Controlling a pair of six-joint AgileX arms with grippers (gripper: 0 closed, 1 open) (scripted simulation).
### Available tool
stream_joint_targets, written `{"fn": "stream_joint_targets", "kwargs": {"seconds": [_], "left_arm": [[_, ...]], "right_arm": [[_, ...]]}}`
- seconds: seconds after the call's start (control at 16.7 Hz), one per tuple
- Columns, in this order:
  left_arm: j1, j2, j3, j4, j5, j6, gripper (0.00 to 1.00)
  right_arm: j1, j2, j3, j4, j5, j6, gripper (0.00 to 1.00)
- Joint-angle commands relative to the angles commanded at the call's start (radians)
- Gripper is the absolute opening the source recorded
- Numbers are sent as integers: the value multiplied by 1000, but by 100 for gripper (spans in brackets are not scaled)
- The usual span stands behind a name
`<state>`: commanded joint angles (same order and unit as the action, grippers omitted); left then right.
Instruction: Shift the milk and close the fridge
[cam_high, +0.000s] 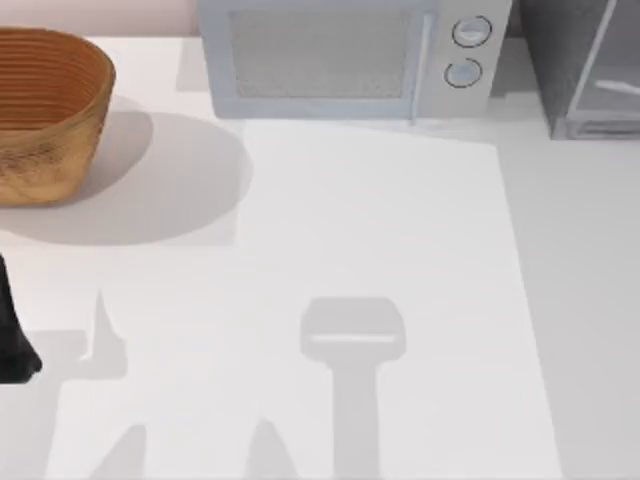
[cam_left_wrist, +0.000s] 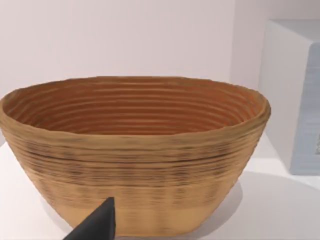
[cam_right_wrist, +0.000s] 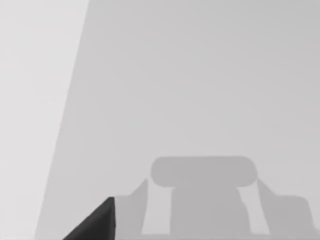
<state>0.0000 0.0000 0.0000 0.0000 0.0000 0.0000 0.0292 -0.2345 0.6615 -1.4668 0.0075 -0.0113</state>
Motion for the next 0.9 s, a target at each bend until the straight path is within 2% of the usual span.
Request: {"fn": "stream_joint_targets", "kwargs": {"seconds": [0.18, 0.42, 0.6, 0.9], "left_arm": [[0, 0, 0, 0, 0, 0, 100], [0, 0, 0, 0, 0, 0, 100], [0, 0, 0, 0, 0, 0, 100], [0, 0, 0, 0, 0, 0, 100]], "right_arm": [[-61, 62, 38, -9, -40, -62, 100], [-286, 291, 157, -42, -168, -293, 100], [-535, 559, 267, -67, -297, -571, 100], [-1013, 1106, 445, -88, -539, -1124, 100]]}}
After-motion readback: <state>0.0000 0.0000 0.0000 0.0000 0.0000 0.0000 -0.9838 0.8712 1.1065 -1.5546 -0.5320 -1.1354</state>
